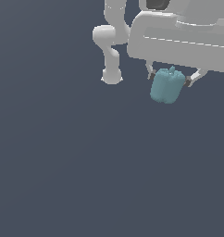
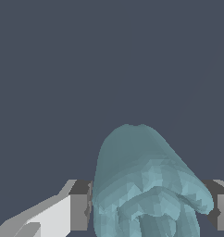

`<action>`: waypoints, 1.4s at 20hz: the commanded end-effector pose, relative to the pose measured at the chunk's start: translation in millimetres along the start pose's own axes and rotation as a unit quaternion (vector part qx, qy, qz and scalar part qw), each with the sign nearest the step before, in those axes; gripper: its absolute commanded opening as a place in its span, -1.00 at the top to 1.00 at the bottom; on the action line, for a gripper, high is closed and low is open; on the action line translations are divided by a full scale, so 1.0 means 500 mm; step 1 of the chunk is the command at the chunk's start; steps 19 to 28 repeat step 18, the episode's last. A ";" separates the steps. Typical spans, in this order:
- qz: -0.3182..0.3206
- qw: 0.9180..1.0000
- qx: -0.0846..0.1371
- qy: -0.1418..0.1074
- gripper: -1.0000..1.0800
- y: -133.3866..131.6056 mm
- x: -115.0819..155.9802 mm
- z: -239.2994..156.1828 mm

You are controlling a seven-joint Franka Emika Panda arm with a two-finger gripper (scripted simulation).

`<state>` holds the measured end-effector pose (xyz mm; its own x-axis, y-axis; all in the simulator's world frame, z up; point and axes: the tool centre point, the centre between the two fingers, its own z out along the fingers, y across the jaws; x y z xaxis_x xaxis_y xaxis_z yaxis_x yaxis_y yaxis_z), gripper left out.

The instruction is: Pick up the object and move it to a goal position.

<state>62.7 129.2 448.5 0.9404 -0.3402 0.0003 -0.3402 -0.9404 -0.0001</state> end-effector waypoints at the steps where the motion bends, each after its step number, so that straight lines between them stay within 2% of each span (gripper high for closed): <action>1: 0.000 1.000 0.000 0.000 1.00 -0.005 0.004 -0.015; 11: 0.000 1.000 0.000 0.000 1.00 -0.017 0.014 -0.043; 28: 0.000 1.000 0.000 0.000 1.00 -0.018 0.016 -0.047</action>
